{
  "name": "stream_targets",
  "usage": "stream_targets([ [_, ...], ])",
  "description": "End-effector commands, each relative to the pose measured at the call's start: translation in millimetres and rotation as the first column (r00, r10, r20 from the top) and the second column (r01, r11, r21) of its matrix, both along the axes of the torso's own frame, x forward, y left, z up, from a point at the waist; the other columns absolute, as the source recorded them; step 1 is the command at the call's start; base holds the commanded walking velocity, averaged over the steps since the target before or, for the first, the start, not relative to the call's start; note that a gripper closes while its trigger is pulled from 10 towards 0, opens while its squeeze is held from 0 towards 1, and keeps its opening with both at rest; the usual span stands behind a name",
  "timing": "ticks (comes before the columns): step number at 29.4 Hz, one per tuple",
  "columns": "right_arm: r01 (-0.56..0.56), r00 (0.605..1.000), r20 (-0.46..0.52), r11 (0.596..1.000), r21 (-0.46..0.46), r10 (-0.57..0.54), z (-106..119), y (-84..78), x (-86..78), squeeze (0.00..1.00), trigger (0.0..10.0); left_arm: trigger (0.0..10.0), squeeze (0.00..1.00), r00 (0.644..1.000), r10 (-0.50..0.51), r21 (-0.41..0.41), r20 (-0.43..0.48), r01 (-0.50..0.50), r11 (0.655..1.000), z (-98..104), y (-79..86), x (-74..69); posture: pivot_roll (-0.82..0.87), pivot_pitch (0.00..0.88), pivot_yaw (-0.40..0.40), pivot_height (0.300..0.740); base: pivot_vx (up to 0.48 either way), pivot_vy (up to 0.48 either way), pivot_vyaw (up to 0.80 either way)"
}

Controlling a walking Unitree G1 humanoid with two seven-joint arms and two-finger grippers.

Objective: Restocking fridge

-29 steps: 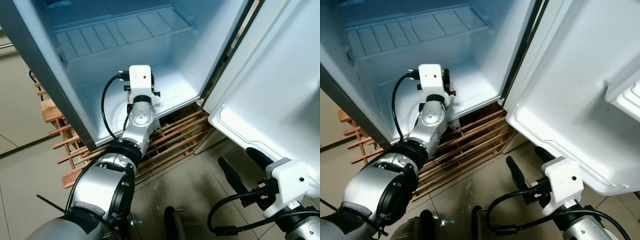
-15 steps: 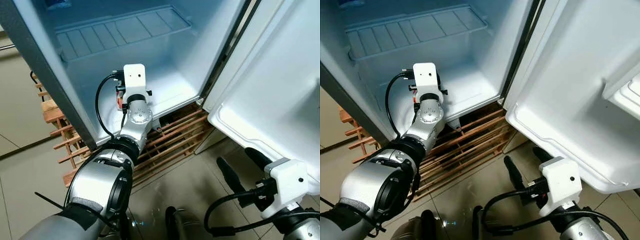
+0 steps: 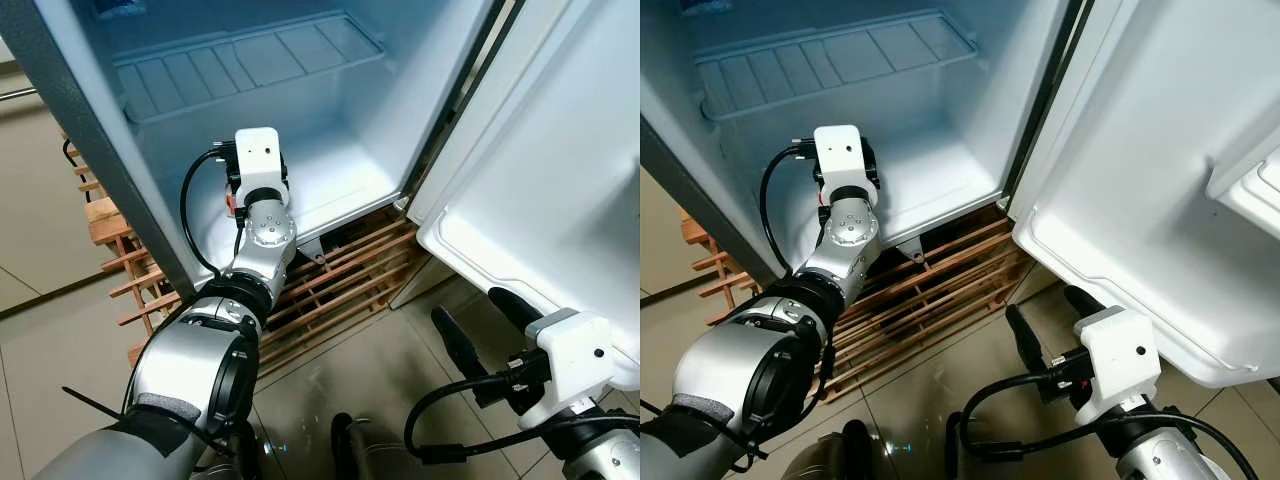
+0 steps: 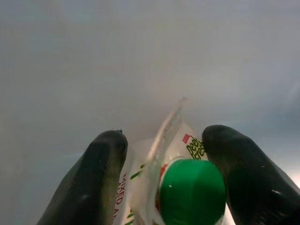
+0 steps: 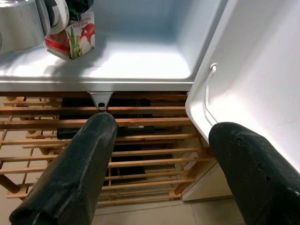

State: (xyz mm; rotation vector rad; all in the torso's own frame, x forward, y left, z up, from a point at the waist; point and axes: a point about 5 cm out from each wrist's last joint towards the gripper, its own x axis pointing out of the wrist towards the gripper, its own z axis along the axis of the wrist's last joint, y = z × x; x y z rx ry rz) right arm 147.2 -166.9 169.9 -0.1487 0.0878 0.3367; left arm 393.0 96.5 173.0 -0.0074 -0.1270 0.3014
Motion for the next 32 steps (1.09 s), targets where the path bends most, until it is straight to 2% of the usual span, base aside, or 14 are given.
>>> stream_targets([
  [1, 0.01, 1.0, -0.009, 1.0, -0.012, -0.01, -2, -3.0, 0.4, 0.0, 10.0, 10.0, 1.0, 1.0, 0.015, -0.032, 0.004, -0.015, 0.999, 3, -4.3, 0.1, -0.5, 0.199, -0.059, 0.74, 0.0, 0.0, 0.0],
  [8, 0.01, 1.0, 0.006, 1.0, -0.012, -0.01, -4, -3.6, 6.9, 0.0, 10.0, 10.0, 1.0, 0.998, 0.023, -0.102, 0.064, -0.016, 0.995, 15, -8.5, 0.3, -0.49, 0.181, -0.053, 0.74, 0.0, 0.0, 0.0],
  [10, 0.001, 1.0, 0.022, 1.0, -0.011, -0.001, -4, -2.8, 13.2, 0.0, 10.0, 10.0, 1.0, 0.987, 0.017, -0.115, 0.162, 0.002, 0.993, 36, -7.1, 1.7, -0.46, 0.155, -0.05, 0.74, 0.0, 0.0, 0.0],
  [14, -0.007, 0.999, 0.035, 1.0, -0.01, 0.007, -6, -1.3, 20.5, 0.0, 10.0, 10.0, 1.0, 0.98, -0.015, -0.153, 0.199, 0.047, 0.987, 45, -7.5, 0.3, -0.44, 0.14, -0.048, 0.74, 0.0, 0.0, 0.0],
  [16, -0.013, 0.999, 0.04, 1.0, -0.006, 0.013, -9, -0.9, 25.7, 0.0, 10.0, 10.0, 1.0, 0.975, -0.082, -0.113, 0.209, 0.108, 0.988, 43, -9.6, -4.7, -0.4, 0.119, -0.04, 0.74, 0.0, 0.0, 0.0],
  [17, -0.013, 0.999, 0.04, 1.0, -0.006, 0.013, -9, -0.9, 25.7, 0.0, 10.0, 10.0, 1.0, 0.975, -0.082, -0.113, 0.209, 0.108, 0.988, 43, -9.6, -4.7, -0.4, 0.119, -0.04, 0.74, 0.0, 0.0, 0.0],
  [19, -0.017, 0.999, 0.047, 1.0, -0.002, 0.017, -11, -0.5, 31.5, 0.0, 10.0, 10.0, 1.0, 0.966, -0.13, -0.057, 0.222, 0.146, 0.988, 41, -7.8, -10.7, -0.37, 0.098, -0.028, 0.74, 0.0, 0.0, 0.0],
  [25, -0.015, 0.996, 0.084, 1.0, 0.015, 0.013, -12, 3.1, 45.0, 0.0, 10.0, 10.0, 1.0, 0.956, -0.179, -0.003, 0.231, 0.185, 0.983, 37, 1.2, -23.7, -0.32, 0.049, -0.01, 0.74, 0.0, 0.0, 0.0],
  [26, -0.008, 0.995, 0.098, 0.999, 0.033, 0.005, -13, 4.5, 51.4, 0.0, 10.0, 10.0, 1.0, 0.947, -0.227, 0.019, 0.228, 0.229, 0.973, 38, 0.3, -31.3, -0.29, 0.028, -0.005, 0.74, 0.0, 0.0, 0.0],
  [27, 0.0, 0.994, 0.113, 0.998, 0.061, -0.007, -16, 7.5, 63.7, 0.0, 10.0, 10.0, 1.0, 0.908, -0.383, 0.069, 0.168, 0.377, 0.924, 33, -10.2, -47.9, -0.26, 0.007, 0.001, 0.74, 0.0, 0.0, 0.0],
  [28, 0.0, 0.994, 0.113, 0.998, 0.061, -0.007, -16, 7.5, 63.7, 0.0, 10.0, 10.0, 1.0, 0.908, -0.383, 0.069, 0.168, 0.377, 0.924, 33, -10.2, -47.9, -0.26, 0.007, 0.001, 0.74, 0.0, 0.0, 0.0],
  [30, 0.001, 0.993, 0.12, 0.997, 0.076, -0.01, -18, 9.5, 70.6, 0.0, 10.0, 10.0, 1.0, 0.873, -0.477, 0.081, 0.105, 0.471, 0.879, 25, -17.6, -57.4, -0.22, 0.0, 0.006, 0.74, 0.0, 0.0, 0.0],
  [32, 0.001, 0.993, 0.12, 0.997, 0.076, -0.01, -18, 9.5, 70.6, 0.0, 10.0, 10.0, 1.0, 0.873, -0.477, 0.081, 0.105, 0.471, 0.879, 25, -17.6, -57.4, -0.22, 0.0, 0.006, 0.74, 0.0, 0.0, 0.0],
])
